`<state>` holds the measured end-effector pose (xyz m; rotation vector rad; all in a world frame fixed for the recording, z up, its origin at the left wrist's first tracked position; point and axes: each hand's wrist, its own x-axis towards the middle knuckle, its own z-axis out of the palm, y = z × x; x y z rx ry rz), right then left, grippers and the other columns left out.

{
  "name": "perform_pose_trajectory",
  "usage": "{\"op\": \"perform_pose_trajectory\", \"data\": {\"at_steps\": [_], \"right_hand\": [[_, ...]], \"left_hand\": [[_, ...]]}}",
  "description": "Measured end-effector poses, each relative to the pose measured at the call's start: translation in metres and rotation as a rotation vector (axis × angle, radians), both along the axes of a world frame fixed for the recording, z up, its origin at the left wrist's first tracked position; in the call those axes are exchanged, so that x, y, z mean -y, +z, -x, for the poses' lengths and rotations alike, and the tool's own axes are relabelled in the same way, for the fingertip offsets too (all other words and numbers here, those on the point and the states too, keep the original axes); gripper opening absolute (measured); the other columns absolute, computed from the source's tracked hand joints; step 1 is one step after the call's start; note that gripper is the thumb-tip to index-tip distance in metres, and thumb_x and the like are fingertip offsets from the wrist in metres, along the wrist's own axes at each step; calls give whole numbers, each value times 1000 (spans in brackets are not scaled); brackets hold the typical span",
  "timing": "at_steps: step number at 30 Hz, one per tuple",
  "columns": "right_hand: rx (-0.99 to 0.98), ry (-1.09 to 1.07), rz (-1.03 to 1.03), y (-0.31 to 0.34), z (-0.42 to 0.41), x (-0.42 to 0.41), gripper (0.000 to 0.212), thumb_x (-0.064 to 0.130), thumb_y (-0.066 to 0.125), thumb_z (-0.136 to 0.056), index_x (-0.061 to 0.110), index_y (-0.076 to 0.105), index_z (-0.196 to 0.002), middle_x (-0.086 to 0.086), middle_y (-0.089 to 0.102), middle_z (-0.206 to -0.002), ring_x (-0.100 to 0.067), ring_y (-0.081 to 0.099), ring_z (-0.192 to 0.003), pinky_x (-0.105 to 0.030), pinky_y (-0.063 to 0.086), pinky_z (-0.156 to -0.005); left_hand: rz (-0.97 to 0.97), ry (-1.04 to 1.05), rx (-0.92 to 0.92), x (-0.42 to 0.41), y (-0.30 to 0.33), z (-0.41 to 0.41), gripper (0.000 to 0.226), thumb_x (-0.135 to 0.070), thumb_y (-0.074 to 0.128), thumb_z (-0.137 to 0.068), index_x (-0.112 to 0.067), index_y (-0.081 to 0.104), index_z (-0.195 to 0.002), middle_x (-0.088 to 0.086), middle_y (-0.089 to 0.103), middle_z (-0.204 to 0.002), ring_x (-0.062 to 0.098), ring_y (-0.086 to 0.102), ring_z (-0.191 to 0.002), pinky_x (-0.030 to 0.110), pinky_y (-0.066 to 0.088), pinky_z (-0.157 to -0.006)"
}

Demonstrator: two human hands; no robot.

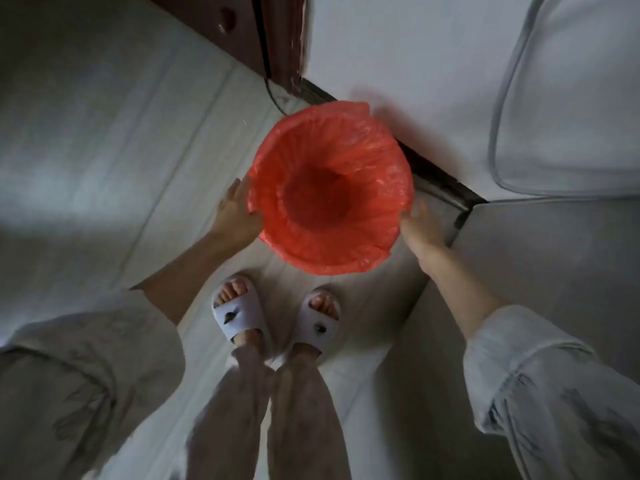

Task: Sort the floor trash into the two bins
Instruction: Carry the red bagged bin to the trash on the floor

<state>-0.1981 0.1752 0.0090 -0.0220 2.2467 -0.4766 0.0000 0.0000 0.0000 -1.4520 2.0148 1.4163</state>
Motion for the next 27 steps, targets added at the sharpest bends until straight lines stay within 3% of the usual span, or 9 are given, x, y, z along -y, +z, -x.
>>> {"op": "perform_pose_trajectory", "data": {"at_steps": [3, 5, 7, 9, 12, 17, 20, 23, 27], "right_hand": [[-8, -20, 22, -29, 5, 6, 42, 15, 37, -93, 18, 42, -135, -6, 53, -131, -26, 50, -119, -31, 39, -97], [57, -144, 48, -36, 4, 9, 43, 15, 38, -93, 17, 42, -136, -6, 54, -129, -25, 53, -116, -35, 43, -99], [86, -263, 37, -40, 3, 12, 39, 16, 41, -93, 14, 47, -131, -5, 57, -123, -23, 56, -109, -36, 46, -95], [115, -315, 46, -28, -6, 13, 36, 19, 43, -91, 12, 51, -126, -5, 60, -119, -23, 59, -104, -39, 49, -94], [191, -324, 78, 12, -26, 14, 26, 22, 43, -93, 15, 54, -116, -5, 64, -109, -21, 62, -98, -40, 52, -89], [249, -257, 78, 101, -68, 17, 42, 43, 46, -84, 27, 54, -122, 2, 64, -116, -17, 62, -101, -42, 50, -92], [353, -255, 84, 164, -97, 31, 33, 35, 48, -91, 23, 54, -122, 2, 63, -113, -12, 61, -89, -33, 52, -71], [467, -213, 87, 218, -124, 43, 30, 31, 48, -94, 20, 53, -122, -4, 62, -112, -19, 60, -92, -31, 49, -72], [473, 14, 162, 291, -160, 57, 29, 33, 50, -93, 20, 51, -120, -3, 61, -97, -16, 60, -79, -26, 48, -60]], "left_hand": [[-214, 313, -61, 10, -26, 9, 70, -12, 46, -84, -14, 17, -147, -2, 39, -135, 11, 45, -113, 11, 44, -75], [-434, 493, -108, 13, -27, 16, 69, 8, 39, -84, -14, 19, -147, 6, 50, -119, 6, 49, -83, 16, 45, -64], [-489, 510, -102, 13, -20, 18, 50, 13, 34, -79, -13, 45, -121, 9, 53, -91, 7, 47, -70, 21, 44, -63], [-439, 519, -61, 13, -8, 10, 39, 13, 32, -76, -18, 47, -94, -2, 44, -73, 2, 48, -56, 20, 43, -57], [-449, 631, -33, 16, 25, -18, 41, 12, 35, -79, -24, 51, -86, -3, 45, -73, 6, 46, -63, 24, 41, -62], [-574, 864, -30, 24, 111, -100, 36, 5, 39, -87, -20, 54, -108, -4, 55, -66, 12, 50, -69, 33, 44, -69], [-613, 892, -10, 34, 172, -146, 30, 3, 42, -87, -17, 59, -102, 0, 49, -72, 17, 52, -73, 38, 47, -73], [-560, 931, -44, 35, 231, -187, 25, -2, 43, -88, -18, 61, -97, 0, 49, -77, 17, 52, -76, 39, 48, -74], [-419, 967, -148, 7, 311, -247, 35, 0, 40, -87, -14, 57, -116, 2, 53, -78, 18, 52, -74, 33, 48, -69]]}}
